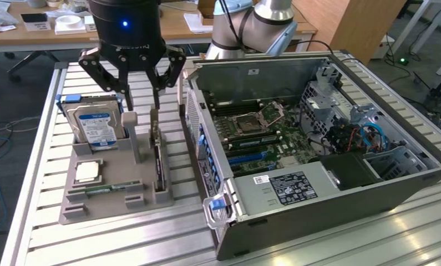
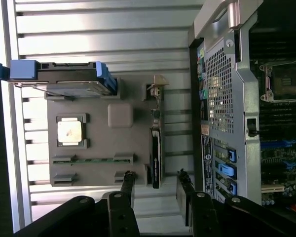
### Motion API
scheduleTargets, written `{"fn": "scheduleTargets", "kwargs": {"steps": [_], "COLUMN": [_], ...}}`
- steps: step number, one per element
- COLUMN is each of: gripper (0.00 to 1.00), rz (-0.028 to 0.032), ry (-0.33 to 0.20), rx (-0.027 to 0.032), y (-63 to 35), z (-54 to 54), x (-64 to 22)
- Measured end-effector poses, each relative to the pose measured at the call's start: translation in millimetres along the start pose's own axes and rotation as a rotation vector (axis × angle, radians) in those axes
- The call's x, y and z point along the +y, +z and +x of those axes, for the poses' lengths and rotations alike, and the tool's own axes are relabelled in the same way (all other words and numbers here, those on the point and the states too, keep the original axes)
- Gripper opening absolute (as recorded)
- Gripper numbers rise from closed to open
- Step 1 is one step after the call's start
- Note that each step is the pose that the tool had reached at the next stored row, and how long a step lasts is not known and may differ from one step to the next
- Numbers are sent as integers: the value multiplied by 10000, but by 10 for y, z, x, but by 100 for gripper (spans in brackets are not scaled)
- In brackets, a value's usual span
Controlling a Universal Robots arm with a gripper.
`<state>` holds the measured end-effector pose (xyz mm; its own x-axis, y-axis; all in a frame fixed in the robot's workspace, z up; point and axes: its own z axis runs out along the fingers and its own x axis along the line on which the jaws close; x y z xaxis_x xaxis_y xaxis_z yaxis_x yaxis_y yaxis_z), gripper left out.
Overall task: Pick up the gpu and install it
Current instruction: 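Pick up the gpu and move the gpu toward the slot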
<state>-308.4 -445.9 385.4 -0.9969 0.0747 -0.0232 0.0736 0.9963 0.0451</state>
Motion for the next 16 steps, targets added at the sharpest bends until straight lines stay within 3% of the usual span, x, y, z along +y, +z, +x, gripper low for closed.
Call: {"fn": "scheduleTargets", "kwargs": {"steps": [10,16], "gripper": [47,47], "rz": [0,-19], "ry": [5,9], "rx": [-1,0], "y": [149,162], "z": [3,4], "x": [-7,-6]}}
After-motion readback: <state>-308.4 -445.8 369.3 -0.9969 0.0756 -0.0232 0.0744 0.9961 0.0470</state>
